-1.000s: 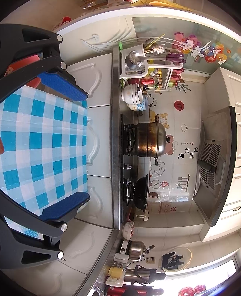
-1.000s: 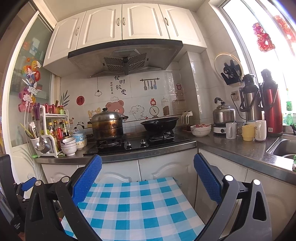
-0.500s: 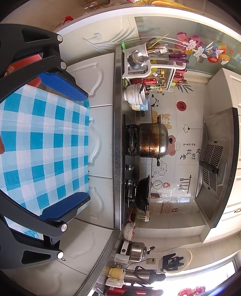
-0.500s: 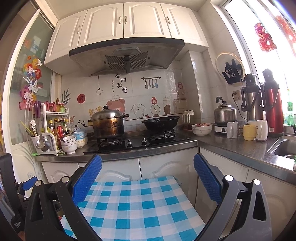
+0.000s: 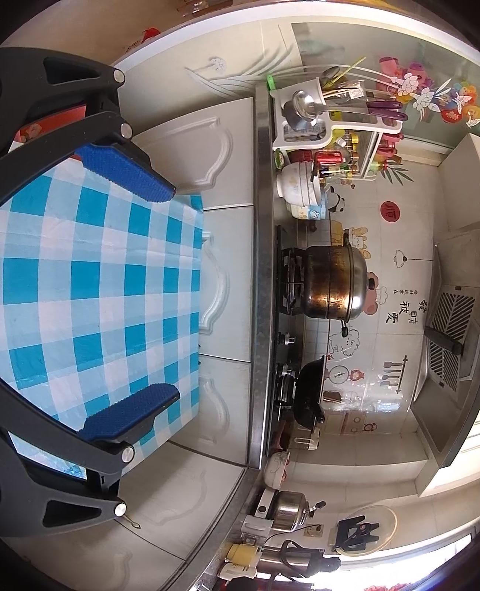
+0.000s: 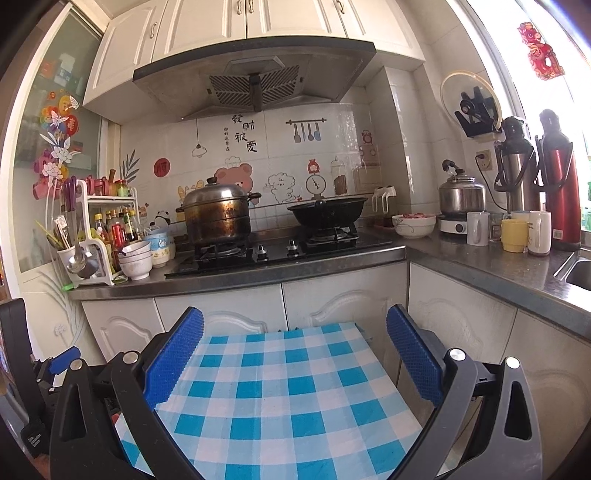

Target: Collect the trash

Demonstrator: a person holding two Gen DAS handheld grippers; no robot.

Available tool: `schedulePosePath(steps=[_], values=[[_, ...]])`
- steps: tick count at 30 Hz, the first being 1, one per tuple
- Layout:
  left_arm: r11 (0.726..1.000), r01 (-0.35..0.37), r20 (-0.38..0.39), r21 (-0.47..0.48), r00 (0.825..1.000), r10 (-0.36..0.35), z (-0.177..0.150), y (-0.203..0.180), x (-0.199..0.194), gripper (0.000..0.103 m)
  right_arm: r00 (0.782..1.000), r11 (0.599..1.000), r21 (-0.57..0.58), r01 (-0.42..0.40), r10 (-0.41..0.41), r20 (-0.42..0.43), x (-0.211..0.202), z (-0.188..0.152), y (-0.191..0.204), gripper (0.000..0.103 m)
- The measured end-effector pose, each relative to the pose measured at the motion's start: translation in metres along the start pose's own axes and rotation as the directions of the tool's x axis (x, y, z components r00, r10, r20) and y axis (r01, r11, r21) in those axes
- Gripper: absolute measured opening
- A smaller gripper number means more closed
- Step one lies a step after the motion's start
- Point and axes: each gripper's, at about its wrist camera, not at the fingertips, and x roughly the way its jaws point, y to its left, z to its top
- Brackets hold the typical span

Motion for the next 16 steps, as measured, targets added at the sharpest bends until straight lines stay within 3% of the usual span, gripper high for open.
schedulePosePath(steps=[3, 7, 11, 16], values=[[1.000, 0.006, -0.043, -0.014, 0.999, -0.007, -0.013, 0.002, 0.021, 0.099, 0.998, 1.000, 0.004, 0.002, -0.002, -0.065, 0.027, -0.015, -0.003, 0.098], [0.998, 0.012, -0.166, -0.068, 0.986, -0.023, -0.040, 0.007, 0.064, 0.099, 0.981, 1.000, 0.029, 0.012, -0.006, -0.192, 0.076, -0.046, -0.012, 0.098], [0.994, -0.021, -0.314, -0.107, 0.949, -0.014, -0.078, 0.007, 0.122, 0.099, 0.940, 0.999, 0.035, 0.037, -0.023, -0.339, 0.136, -0.091, -0.019, 0.098], [0.994, -0.084, -0.427, -0.075, 0.903, 0.044, -0.112, 0.001, 0.177, 0.099, 0.870, 0.998, -0.023, 0.059, -0.062, -0.490, 0.198, -0.151, -0.017, 0.098]])
